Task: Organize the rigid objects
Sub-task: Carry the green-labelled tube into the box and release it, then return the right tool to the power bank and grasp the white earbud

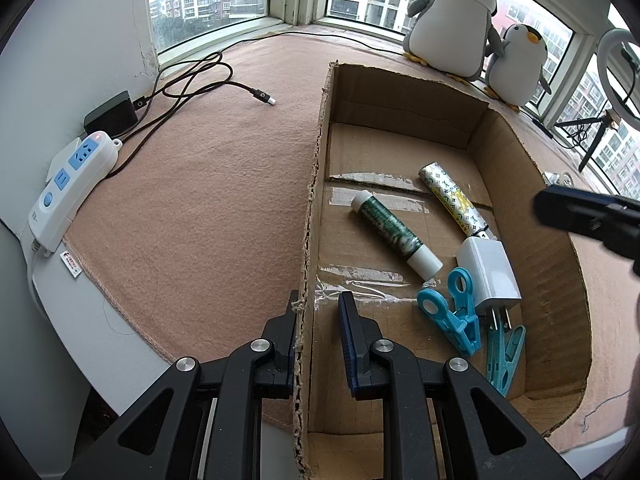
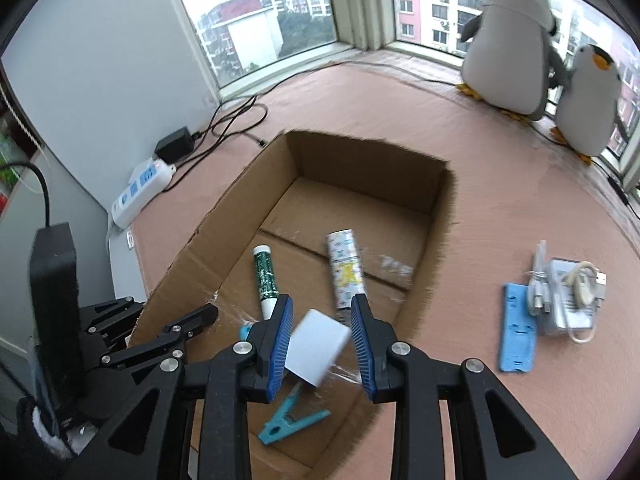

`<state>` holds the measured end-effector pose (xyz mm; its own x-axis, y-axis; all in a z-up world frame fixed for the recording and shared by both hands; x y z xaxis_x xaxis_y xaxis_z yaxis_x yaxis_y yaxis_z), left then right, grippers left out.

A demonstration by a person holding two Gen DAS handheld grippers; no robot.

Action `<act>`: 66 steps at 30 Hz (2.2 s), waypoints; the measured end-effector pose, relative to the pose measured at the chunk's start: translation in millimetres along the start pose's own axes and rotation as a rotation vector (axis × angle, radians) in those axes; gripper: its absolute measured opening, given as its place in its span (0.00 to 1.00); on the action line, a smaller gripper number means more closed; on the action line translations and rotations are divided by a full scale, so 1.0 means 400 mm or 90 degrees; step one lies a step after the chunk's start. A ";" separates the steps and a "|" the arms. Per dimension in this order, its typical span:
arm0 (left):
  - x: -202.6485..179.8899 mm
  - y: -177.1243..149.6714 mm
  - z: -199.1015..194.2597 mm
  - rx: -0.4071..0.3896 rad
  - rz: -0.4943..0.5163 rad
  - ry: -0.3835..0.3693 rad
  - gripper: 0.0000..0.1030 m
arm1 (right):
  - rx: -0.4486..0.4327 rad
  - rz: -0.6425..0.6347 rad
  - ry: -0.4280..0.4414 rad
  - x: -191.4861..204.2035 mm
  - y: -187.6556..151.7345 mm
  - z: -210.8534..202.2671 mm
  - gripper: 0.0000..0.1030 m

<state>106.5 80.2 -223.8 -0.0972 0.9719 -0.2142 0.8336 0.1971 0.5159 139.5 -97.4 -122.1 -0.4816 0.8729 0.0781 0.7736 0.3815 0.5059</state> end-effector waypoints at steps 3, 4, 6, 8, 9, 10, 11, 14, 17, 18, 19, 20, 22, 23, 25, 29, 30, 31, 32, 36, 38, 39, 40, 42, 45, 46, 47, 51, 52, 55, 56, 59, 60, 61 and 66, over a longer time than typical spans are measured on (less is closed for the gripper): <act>0.000 0.000 0.000 0.000 -0.001 0.000 0.18 | -0.013 0.021 -0.013 -0.057 0.004 -0.033 0.26; -0.001 0.000 0.000 0.000 0.000 0.000 0.18 | -0.017 0.028 -0.018 -0.076 0.004 -0.041 0.26; 0.000 0.000 0.000 0.000 0.000 0.000 0.18 | -0.021 0.044 -0.027 -0.117 0.007 -0.054 0.26; 0.000 0.000 0.000 0.000 -0.001 0.000 0.18 | -0.021 0.066 -0.037 -0.167 0.006 -0.062 0.26; -0.001 0.000 0.000 0.000 0.000 0.000 0.18 | -0.022 0.077 -0.040 -0.191 0.004 -0.066 0.26; -0.001 -0.001 0.000 0.000 0.000 -0.001 0.18 | -0.023 0.084 -0.044 -0.211 0.001 -0.069 0.26; -0.001 0.000 0.000 0.000 0.000 0.000 0.18 | -0.025 0.087 -0.053 -0.229 -0.002 -0.072 0.26; 0.001 0.000 0.000 0.001 0.001 0.001 0.18 | -0.032 0.105 -0.087 -0.296 -0.009 -0.080 0.26; 0.002 0.002 0.000 0.001 0.002 0.002 0.18 | -0.026 0.141 -0.099 -0.370 -0.011 -0.075 0.26; 0.002 0.002 0.000 0.001 0.002 0.002 0.18 | -0.020 0.154 -0.105 -0.402 -0.012 -0.069 0.26; 0.003 0.002 0.000 0.001 0.002 0.002 0.18 | -0.017 0.164 -0.110 -0.421 -0.012 -0.065 0.26; 0.002 0.002 0.000 0.001 0.002 0.002 0.18 | -0.015 0.173 -0.114 -0.441 -0.012 -0.061 0.26; 0.002 0.002 0.000 0.001 0.002 0.003 0.18 | -0.010 0.193 -0.119 -0.481 -0.006 -0.050 0.26; 0.003 0.002 0.000 0.001 0.002 0.003 0.18 | -0.006 0.199 -0.120 -0.497 -0.003 -0.043 0.26; 0.004 0.003 0.000 0.001 0.001 0.003 0.18 | 0.006 0.208 -0.118 -0.520 0.001 -0.026 0.26; 0.005 0.004 0.000 0.001 0.001 0.002 0.18 | 0.022 0.215 -0.112 -0.551 0.013 0.004 0.26; 0.007 0.005 0.000 0.001 0.000 0.001 0.18 | 0.025 0.214 -0.114 -0.553 0.017 0.013 0.26; 0.009 0.006 0.000 0.001 0.000 0.001 0.18 | 0.026 0.212 -0.113 -0.556 0.020 0.018 0.26; 0.010 0.008 0.001 0.002 0.000 0.001 0.18 | 0.029 0.211 -0.112 -0.558 0.022 0.025 0.26; 0.013 0.009 0.001 0.002 -0.001 0.001 0.18 | 0.041 0.198 -0.119 -0.560 0.026 0.045 0.26; 0.013 0.010 0.002 0.002 -0.001 0.001 0.18 | 0.045 0.198 -0.118 -0.561 0.029 0.052 0.30; 0.016 0.011 0.002 0.002 -0.001 0.001 0.18 | 0.046 0.201 -0.118 -0.562 0.031 0.056 0.35; 0.015 0.010 0.002 0.001 0.000 0.002 0.18 | 0.047 0.205 -0.119 -0.564 0.033 0.058 0.43; 0.013 0.010 0.002 0.002 -0.001 0.001 0.18 | 0.048 0.214 -0.110 -0.565 0.039 0.061 0.46; 0.013 0.012 0.003 0.002 -0.002 0.001 0.18 | 0.048 0.214 -0.105 -0.560 0.049 0.062 0.46; 0.015 0.013 0.004 0.002 0.000 0.002 0.18 | 0.048 0.212 -0.106 -0.557 0.052 0.063 0.46; 0.012 0.013 0.004 0.002 0.000 0.003 0.18 | 0.049 0.209 -0.104 -0.552 0.053 0.064 0.46; 0.012 0.013 0.004 0.002 0.000 0.004 0.18 | 0.070 0.195 -0.116 -0.542 0.050 0.080 0.46; 0.013 0.013 0.004 0.002 0.000 0.004 0.18 | 0.074 0.196 -0.117 -0.542 0.047 0.085 0.46; 0.014 0.014 0.004 0.002 0.000 0.003 0.18 | 0.075 0.209 -0.103 -0.548 0.040 0.088 0.44; 0.012 0.013 0.004 0.002 0.001 0.004 0.18 | 0.077 0.209 -0.102 -0.549 0.039 0.091 0.43; 0.012 0.013 0.005 0.001 0.001 0.005 0.18 | 0.081 0.202 -0.108 -0.548 0.037 0.099 0.42; 0.012 0.013 0.006 0.001 0.001 0.005 0.18 | 0.080 0.202 -0.112 -0.547 0.039 0.100 0.42; 0.013 0.014 0.006 0.001 0.001 0.005 0.18 | 0.080 0.201 -0.114 -0.547 0.040 0.101 0.42; 0.009 0.013 0.007 0.001 0.002 0.006 0.18 | 0.080 0.198 -0.116 -0.541 0.042 0.103 0.37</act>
<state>112.0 84.5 -224.2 -0.0992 0.9736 -0.2054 0.8352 0.1937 0.5147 273.6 -267.4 -165.8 -0.1436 0.9883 0.0511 0.9211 0.1146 0.3720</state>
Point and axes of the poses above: each gripper's, at about its wrist camera, not at the fingertips, and z roughly the way its jaws point, x to its left, y to its top, the point moved 3 cm from there along z, roughly the way its jaws point, and after that the axes turned 6 degrees about -y, right-handed, at the moved point
